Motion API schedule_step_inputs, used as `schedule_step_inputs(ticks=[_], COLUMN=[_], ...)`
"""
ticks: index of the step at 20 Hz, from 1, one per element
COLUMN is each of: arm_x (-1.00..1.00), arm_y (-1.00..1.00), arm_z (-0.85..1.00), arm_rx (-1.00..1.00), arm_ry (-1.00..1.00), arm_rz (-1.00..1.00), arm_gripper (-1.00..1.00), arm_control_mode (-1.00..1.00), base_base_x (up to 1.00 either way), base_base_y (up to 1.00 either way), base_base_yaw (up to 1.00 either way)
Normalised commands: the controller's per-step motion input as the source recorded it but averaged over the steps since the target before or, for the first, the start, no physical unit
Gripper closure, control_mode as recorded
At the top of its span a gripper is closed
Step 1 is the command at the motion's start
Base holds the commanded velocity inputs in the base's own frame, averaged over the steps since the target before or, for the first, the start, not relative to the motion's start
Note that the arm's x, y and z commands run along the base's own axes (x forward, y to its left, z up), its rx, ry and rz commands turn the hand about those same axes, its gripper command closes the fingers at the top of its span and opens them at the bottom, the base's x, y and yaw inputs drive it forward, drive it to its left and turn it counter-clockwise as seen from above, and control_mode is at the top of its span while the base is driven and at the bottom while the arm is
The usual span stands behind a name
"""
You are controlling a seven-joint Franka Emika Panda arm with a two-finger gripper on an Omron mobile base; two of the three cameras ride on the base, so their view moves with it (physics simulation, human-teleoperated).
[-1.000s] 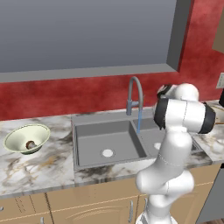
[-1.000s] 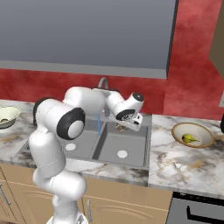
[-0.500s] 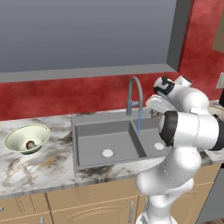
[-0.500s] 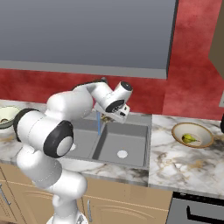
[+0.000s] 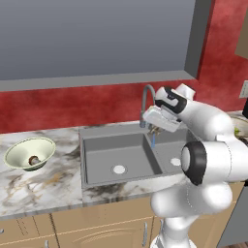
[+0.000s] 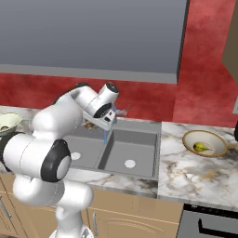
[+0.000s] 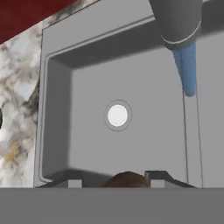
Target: Pick the mushrooms from the sink and place them in one bowl. Place the pear in the other bowl. Then turn off the sink faucet.
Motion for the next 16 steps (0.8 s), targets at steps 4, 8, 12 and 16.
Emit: schedule_step_inputs(ticks=[4, 8, 12, 16], arm_x=[-0.18, -0.02, 0.0, 0.0], arm_y=[1.0, 1.0, 1.0, 1.0], arm_z=[0.1, 0.0, 0.0, 0.0], arm_rx=[0.04, 0.03, 0.03, 0.02], arm_ry=[0.08, 0.06, 0.05, 0.03], arm_rz=[0.1, 0.11, 0.12, 0.12], arm_gripper=[1.0, 1.0, 1.0, 1.0], arm_control_mode=[-1.0, -1.0, -1.0, -1.0], base_base_x=[0.0, 0.0, 0.0, 0.0], base_base_y=[0.0, 0.0, 0.0, 0.0], base_base_yaw=[0.0, 0.0, 0.0, 0.0])
